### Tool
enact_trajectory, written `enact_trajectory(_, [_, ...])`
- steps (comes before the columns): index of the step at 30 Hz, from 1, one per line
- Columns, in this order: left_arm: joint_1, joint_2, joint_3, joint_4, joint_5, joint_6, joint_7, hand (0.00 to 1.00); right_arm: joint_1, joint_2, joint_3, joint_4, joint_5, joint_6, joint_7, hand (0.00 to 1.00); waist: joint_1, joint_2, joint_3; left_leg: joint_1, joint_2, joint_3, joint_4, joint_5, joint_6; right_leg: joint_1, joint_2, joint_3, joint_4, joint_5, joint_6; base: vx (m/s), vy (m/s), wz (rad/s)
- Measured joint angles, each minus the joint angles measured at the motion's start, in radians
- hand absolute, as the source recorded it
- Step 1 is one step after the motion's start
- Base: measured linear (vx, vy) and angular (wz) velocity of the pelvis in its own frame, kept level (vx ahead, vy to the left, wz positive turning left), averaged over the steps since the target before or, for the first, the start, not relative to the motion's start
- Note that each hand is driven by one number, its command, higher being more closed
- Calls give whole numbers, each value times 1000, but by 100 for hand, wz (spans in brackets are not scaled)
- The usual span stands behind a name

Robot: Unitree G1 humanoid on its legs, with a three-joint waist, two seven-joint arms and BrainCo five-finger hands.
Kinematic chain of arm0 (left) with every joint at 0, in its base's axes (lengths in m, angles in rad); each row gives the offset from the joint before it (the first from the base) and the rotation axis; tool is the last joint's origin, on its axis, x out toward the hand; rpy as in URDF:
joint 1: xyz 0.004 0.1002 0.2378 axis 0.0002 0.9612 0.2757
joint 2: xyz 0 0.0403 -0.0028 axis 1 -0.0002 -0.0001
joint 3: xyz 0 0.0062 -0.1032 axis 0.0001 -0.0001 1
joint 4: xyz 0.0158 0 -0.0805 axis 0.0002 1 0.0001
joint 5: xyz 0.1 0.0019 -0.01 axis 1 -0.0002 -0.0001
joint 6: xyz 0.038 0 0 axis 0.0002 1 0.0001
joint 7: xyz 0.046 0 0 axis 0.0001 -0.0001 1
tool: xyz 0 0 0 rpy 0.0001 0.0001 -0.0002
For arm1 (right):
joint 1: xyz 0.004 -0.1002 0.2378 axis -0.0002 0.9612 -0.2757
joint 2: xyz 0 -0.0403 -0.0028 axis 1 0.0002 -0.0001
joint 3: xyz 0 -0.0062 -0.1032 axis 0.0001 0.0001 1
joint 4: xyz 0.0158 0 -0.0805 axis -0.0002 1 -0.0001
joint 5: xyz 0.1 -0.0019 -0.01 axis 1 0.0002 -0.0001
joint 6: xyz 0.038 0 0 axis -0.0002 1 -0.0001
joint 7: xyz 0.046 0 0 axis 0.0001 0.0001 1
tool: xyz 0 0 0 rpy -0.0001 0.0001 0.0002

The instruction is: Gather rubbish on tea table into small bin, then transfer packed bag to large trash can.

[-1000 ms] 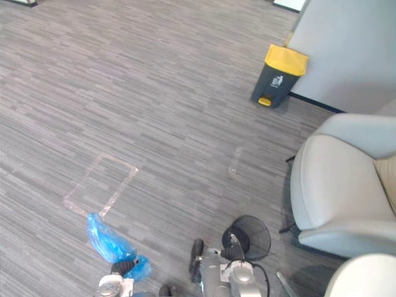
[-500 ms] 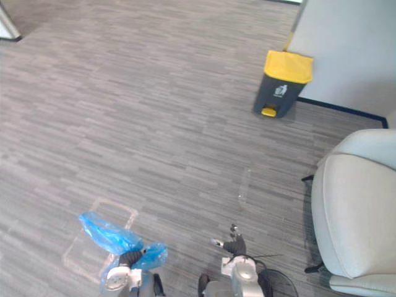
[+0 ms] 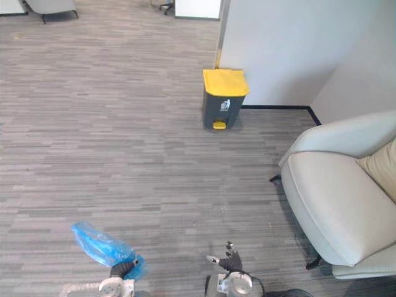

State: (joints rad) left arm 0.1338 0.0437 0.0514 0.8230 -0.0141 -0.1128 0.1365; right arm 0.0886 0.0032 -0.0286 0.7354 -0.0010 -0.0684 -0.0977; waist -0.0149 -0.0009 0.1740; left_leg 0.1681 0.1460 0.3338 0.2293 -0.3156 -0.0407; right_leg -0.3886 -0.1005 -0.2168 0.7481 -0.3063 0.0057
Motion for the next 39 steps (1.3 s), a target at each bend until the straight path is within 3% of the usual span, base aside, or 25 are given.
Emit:
enact_trajectory(1, [-6,2,0,6,-2,0,1,100,-12,-11,0,3,0,0,0,0,-1,11,7,28,9,-1,-16,0,0,-20,19,-17,-84,28,-9,548,-86,14])
enact_trajectory(2, [-3,13,-1,13,-8,-1,3,100,-9,-25,1,12,0,0,-1,0,-4,6,6,73,-5,-19,-48,0,-4,-19,53,-25,-303,161,-15,569,-88,21])
enact_trajectory(3, [6,25,0,15,-8,-1,4,100,2,-25,2,30,0,-3,-1,0,-9,-25,-1,107,-34,-47,-54,-1,-13,-9,48,-12,-417,358,-80,712,-137,7])
enact_trajectory(4, [-11,9,12,49,-8,3,9,100,-25,-55,-3,39,-1,0,1,0,-7,17,11,130,11,-87,-22,-1,-45,-14,75,-12,-335,336,-119,587,-120,4])
enact_trajectory(6, [-25,-13,9,49,-8,-2,6,100,-42,-79,-19,41,-1,0,-1,0,-15,44,8,68,39,-141,108,57,-112,-5,97,-22,-333,264,-121,485,-162,-12])
enact_trajectory(7, [-32,-18,13,49,-8,-4,6,100,-44,-83,-23,41,-1,0,-1,0,-16,52,14,40,47,-158,166,78,-109,7,103,-23,-336,251,-123,540,-205,-10])
enact_trajectory(8, [-42,-30,29,53,-8,-3,6,100,-35,-82,-34,45,-1,7,-1,0,-19,61,23,-22,62,-183,328,168,-97,50,114,-18,-348,224,-130,655,-207,-9])
enact_trajectory(9, [-41,-48,43,47,-8,-4,4,100,-18,-65,-37,42,0,19,-2,0,-12,62,31,-88,103,-188,535,192,-106,143,133,-7,-399,205,-140,550,-170,-13])
enact_trajectory(10, [-40,-53,49,43,-8,-4,3,100,-13,-60,-41,37,0,21,-3,0,-11,59,33,-106,113,-179,585,175,-105,172,138,-2,-414,201,-143,522,-137,-20])
enact_trajectory(12, [-21,-64,50,-15,-8,-5,-8,100,1,-32,-47,22,2,19,-11,0,2,20,37,-224,125,-137,736,95,-83,320,142,26,-496,171,-150,474,-120,-24])
enact_trajectory(15, [-21,-72,55,-61,-8,-5,-9,100,0,-15,-54,20,3,22,-20,0,21,12,35,-384,105,-117,639,50,-31,415,151,45,-572,164,-145,398,-48,-17])
enact_trajectory(18, [-24,-97,92,-77,-8,-7,-7,100,0,7,-89,19,3,23,-25,0,42,9,37,-432,32,-116,389,43,-29,480,140,82,-609,148,-120,360,74,-34])
enact_trajectory(19, [-25,-97,88,-77,-8,-8,-9,100,0,8,-90,19,3,23,-27,0,52,9,33,-439,-14,-137,256,68,-19,505,127,107,-619,130,-103,319,145,-37])
enact_trajectory(21, [-15,-98,88,-71,-8,-8,-7,100,5,5,-90,25,3,22,-28,0,59,22,19,-428,-35,-162,130,123,-18,514,126,140,-616,97,-73,298,216,-59])
enact_trajectory(22, [-5,-100,89,-68,-9,-8,-8,100,12,5,-90,25,3,23,-28,0,66,32,9,-413,-38,-165,122,178,8,519,123,174,-584,53,-52,314,267,-72])
enact_trajectory(24, [-1,-92,99,-70,-9,-9,-6,100,26,11,-87,25,1,24,-28,0,74,9,-9,-379,-59,-117,129,181,20,514,85,211,-514,-1,-23,358,247,-72])
enact_trajectory(25, [3,-84,111,-68,-10,-8,-5,100,50,26,-87,25,1,24,-27,0,77,-19,-28,-346,-74,-69,123,141,26,470,58,232,-389,-28,20,498,281,-103])
enact_trajectory(27, [8,-63,100,-59,-12,-7,-5,100,46,53,-82,25,0,24,-25,0,77,-35,-33,-289,-78,-25,107,104,32,365,29,225,-143,4,90,419,244,-79])
enact_trajectory(28, [8,-40,72,-44,-18,-1,-4,100,47,52,-69,23,-2,24,-19,0,59,-45,-28,-227,-93,-15,84,79,42,286,-2,201,51,48,124,359,180,-22])
enact_trajectory(31, [-4,-27,46,-11,-20,3,-4,100,47,45,-76,31,-5,21,-20,0,42,-51,-30,-108,-97,-16,51,47,55,205,-39,111,186,18,69,375,107,9])
enact_trajectory(34, [-8,-25,47,15,-28,3,-4,100,3,26,-77,77,-35,22,-20,0,27,-37,-23,-38,-90,-24,-9,45,56,114,-17,66,54,-3,34,394,29,21])
enact_trajectory(35, [-7,-21,48,24,-28,4,-4,100,-17,17,-77,92,-39,22,-20,0,18,-28,-18,-19,-80,-36,-24,45,56,82,13,58,-73,16,21,487,-26,34])
enact_trajectory(37, [-5,-13,47,35,-28,3,-5,100,-28,7,-79,114,-40,23,-20,0,14,-30,-17,14,-88,-58,-44,41,48,84,50,76,-307,136,6,374,-62,46])
enact_trajectory(38, [-2,-2,49,34,-28,0,-6,100,-15,3,-79,123,-40,23,-20,0,13,-58,-15,42,-119,-108,-39,23,19,102,53,107,-414,309,-49,433,-93,38])
enact_trajectory(39, [-15,-20,61,60,-28,1,-5,100,-36,-28,-82,138,-40,22,-18,0,21,-8,-8,64,-81,-158,-20,3,2,109,73,97,-343,265,-49,506,-124,35])
